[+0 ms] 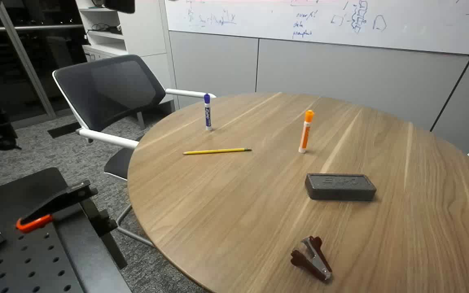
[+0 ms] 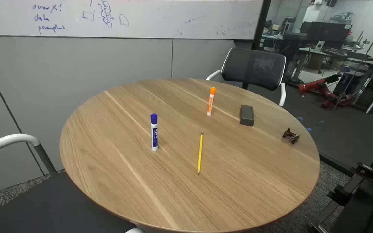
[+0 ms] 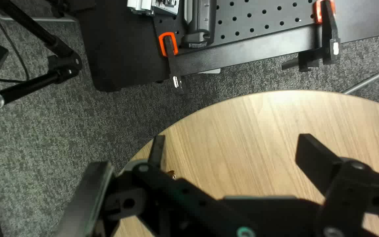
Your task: Move the duster closer to you
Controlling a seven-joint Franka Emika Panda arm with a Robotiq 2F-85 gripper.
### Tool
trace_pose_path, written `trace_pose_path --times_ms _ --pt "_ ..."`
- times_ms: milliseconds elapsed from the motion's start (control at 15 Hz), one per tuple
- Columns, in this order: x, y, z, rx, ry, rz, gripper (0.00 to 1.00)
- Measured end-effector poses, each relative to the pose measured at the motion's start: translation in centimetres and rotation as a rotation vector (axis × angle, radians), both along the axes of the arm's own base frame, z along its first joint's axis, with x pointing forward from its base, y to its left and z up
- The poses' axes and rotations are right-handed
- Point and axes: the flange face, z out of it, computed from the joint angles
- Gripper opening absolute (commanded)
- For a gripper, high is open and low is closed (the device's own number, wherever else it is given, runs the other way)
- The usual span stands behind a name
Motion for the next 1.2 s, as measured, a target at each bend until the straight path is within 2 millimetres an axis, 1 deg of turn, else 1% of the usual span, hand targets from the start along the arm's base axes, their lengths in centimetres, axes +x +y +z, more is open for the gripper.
trace_pose_path --times_ms 533,667,733,867,1067,1200 --pt "0.1 0.0 0.0 -0.001 0.000 -0.003 1.00" --pt "1.3 0.1 -0.4 -0.005 0.005 -0.025 1.00" --pt "2.5 0.1 -0.7 -0.006 0.002 -0.039 1.00" --pt "5.6 0.1 -2.0 -0.005 -0.018 -0.068 1.00" --pt "11.3 -0.1 -4.7 0.018 -0.062 -0.126 1.00" --pt "14.9 -0.8 -6.8 0.037 -0.088 -0.171 1.00"
